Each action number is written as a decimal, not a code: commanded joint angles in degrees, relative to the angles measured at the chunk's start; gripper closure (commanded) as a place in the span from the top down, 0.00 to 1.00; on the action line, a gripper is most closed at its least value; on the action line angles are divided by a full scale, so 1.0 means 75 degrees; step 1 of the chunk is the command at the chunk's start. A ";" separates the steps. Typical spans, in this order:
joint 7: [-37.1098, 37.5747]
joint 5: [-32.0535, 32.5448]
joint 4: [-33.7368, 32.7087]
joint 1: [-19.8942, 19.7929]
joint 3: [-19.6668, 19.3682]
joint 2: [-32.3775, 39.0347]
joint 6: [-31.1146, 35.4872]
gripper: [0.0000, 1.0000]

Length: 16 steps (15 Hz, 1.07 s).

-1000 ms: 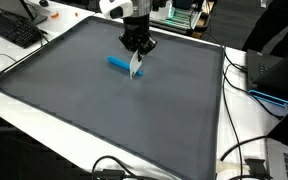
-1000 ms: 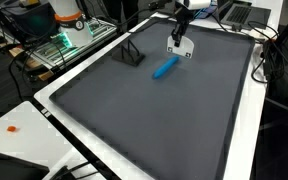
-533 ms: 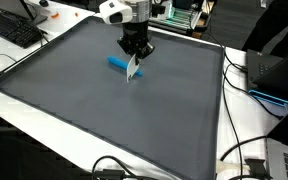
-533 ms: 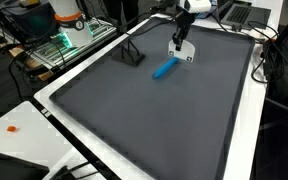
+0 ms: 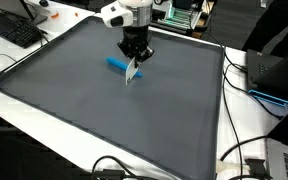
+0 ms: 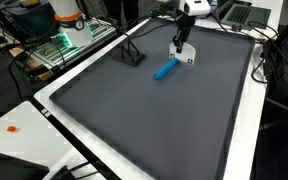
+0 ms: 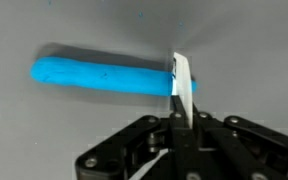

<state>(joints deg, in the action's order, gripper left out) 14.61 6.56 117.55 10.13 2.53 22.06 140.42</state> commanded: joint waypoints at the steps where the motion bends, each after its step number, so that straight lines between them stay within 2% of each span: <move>1: 0.0280 0.0296 0.0201 0.0150 -0.0195 0.0146 0.0204 0.01; 11: 0.0499 0.0588 0.0044 0.0361 -0.0290 0.0279 -0.0617 0.01; 16: -0.0061 -0.0338 0.0015 0.0074 0.0165 0.0108 -0.1496 0.01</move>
<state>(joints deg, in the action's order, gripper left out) 16.71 8.12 116.71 12.07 1.81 22.82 133.75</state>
